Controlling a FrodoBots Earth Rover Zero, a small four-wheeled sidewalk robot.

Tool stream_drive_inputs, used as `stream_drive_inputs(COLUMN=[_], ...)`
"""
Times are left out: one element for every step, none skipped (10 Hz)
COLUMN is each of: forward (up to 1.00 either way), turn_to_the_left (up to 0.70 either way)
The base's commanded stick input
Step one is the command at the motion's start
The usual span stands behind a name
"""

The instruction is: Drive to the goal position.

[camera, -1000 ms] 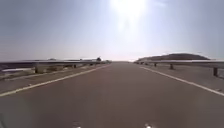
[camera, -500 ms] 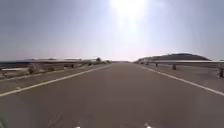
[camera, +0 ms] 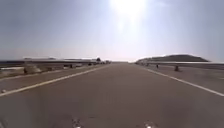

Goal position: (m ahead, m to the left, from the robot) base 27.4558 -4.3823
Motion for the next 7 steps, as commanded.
stream_drive_inputs(forward=[0.7,0.7,0.7,0.7,0.7,0.7,0.7], turn_to_the_left=[0.0,0.0,0.0,0.0,0.0,0.0,0.0])
